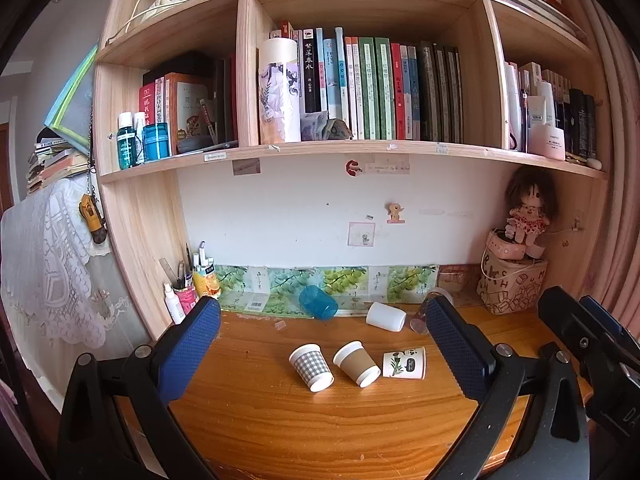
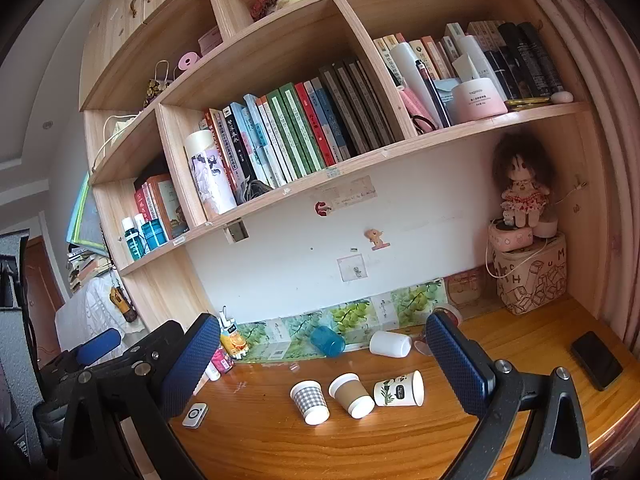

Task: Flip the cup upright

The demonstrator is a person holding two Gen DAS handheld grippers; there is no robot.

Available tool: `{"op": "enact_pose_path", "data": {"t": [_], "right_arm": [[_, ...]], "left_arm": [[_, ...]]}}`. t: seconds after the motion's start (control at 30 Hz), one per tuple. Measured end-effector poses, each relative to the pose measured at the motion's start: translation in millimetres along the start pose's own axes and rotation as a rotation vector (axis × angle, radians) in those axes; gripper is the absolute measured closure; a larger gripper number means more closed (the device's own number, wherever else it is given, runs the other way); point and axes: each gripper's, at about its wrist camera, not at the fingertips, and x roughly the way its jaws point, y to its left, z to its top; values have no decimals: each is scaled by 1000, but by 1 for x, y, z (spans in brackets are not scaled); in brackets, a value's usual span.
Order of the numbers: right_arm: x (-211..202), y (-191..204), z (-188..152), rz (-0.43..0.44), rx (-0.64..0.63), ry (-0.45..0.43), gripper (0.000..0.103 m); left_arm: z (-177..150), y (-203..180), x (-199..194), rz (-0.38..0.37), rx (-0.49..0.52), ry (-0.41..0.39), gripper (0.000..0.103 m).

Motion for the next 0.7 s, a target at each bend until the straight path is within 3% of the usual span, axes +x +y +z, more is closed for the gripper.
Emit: {"op": "enact_pose_path", "data": {"t": [0.37, 0.7], "right_arm": [[-4, -14, 4, 7, 9, 45, 0], [7, -41, -10, 8, 74, 195, 0]], "left_arm": [[-5, -12, -1, 17, -28, 61, 1], [-23, -29, 13, -6, -59, 188, 1]]}}
